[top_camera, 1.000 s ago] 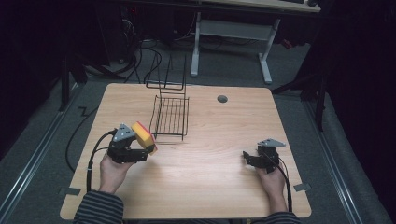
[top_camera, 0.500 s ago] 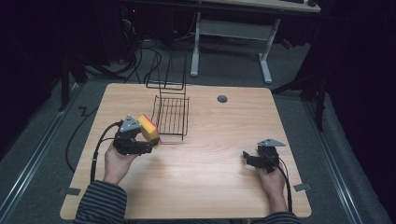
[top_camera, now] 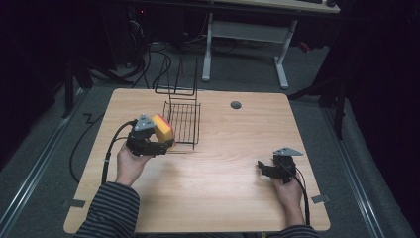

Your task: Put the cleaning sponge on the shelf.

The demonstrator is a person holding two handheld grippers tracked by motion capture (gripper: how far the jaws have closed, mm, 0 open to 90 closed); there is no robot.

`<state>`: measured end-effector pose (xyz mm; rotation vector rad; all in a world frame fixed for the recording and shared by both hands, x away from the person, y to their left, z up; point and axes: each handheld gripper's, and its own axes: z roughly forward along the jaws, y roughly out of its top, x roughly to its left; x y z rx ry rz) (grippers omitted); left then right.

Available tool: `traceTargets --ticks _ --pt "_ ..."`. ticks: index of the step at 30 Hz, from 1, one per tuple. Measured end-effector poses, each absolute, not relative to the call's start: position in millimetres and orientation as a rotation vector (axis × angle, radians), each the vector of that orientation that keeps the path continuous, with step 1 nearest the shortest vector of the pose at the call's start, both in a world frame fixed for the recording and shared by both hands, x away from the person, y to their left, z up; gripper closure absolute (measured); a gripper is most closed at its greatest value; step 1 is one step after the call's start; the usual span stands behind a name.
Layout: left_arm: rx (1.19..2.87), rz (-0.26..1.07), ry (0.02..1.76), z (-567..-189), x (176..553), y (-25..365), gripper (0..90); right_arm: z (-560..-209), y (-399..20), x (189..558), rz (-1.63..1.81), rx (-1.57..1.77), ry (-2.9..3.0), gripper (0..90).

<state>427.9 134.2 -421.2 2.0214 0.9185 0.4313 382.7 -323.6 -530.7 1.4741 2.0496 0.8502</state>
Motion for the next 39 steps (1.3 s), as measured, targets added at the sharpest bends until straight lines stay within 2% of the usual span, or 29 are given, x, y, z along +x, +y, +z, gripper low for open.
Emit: traceTargets --ticks 8,39 --pt "2.049 0.487 0.918 -419.1 439.7 124.4 23.7 -530.7 -323.6 382.7 0.851 1.474 2.05 26.8" --pt "2.028 0.448 0.993 -437.0 485.1 108.9 23.8 -530.8 -323.7 382.8 0.851 1.473 2.05 26.7"
